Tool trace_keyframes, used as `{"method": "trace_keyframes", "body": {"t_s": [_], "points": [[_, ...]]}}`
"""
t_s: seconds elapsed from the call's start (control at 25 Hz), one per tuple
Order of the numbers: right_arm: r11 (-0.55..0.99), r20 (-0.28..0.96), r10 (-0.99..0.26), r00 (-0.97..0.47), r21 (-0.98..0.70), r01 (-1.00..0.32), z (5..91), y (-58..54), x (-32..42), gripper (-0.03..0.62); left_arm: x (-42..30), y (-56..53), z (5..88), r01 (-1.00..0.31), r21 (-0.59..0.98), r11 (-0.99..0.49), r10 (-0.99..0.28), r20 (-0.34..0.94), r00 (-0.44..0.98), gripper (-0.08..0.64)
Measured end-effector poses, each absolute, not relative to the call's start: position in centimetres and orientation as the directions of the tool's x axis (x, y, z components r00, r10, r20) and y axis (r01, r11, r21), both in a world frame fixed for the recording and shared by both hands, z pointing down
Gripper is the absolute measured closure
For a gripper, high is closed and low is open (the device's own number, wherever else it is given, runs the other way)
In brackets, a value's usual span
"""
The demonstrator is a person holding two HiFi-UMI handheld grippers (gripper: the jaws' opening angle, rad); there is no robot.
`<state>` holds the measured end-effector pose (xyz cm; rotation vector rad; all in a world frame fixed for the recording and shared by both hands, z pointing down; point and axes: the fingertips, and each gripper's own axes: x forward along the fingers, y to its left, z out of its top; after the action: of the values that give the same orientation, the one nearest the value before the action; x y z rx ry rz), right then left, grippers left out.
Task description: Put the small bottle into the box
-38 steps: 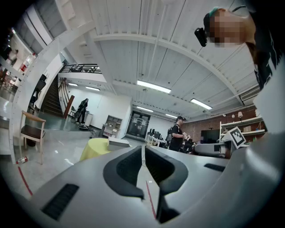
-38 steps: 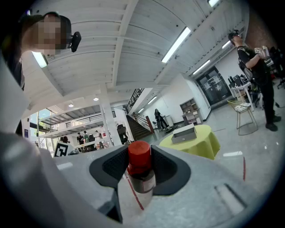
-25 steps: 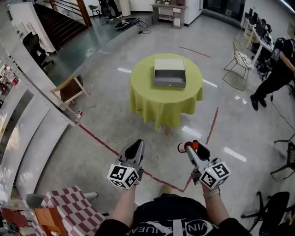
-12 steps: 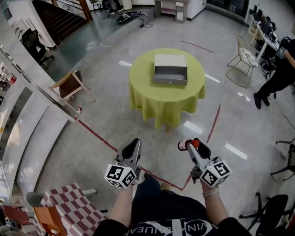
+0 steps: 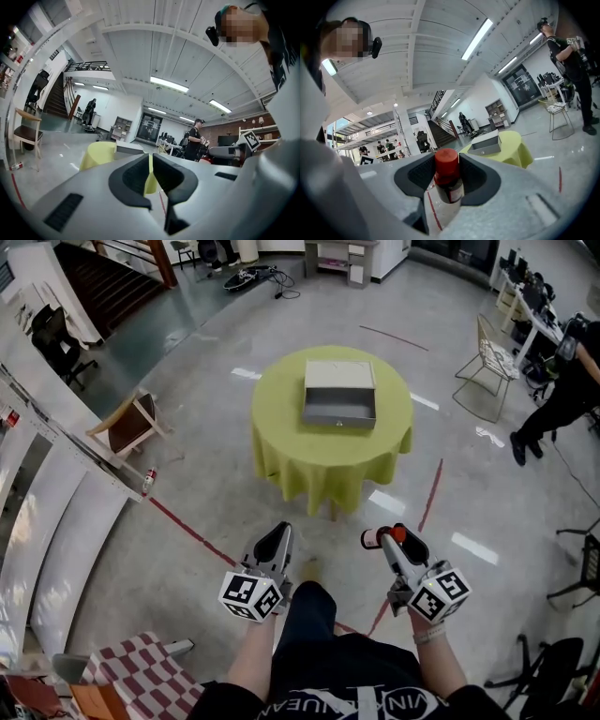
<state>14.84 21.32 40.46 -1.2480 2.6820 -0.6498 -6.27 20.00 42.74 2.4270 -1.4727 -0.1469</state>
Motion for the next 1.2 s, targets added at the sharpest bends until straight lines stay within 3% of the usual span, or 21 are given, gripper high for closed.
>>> {"method": "trace_keyframes", "body": {"t_s": [1.2], "points": [[0.453,0.115,-0.817,-0.566,-0.479,-0.752,41.7,0.0,13.2,0.439,-6.1,-3.2,44.4,-0.776,0.263,-0.572,-0.774,0.139,0.618,0.532]]}}
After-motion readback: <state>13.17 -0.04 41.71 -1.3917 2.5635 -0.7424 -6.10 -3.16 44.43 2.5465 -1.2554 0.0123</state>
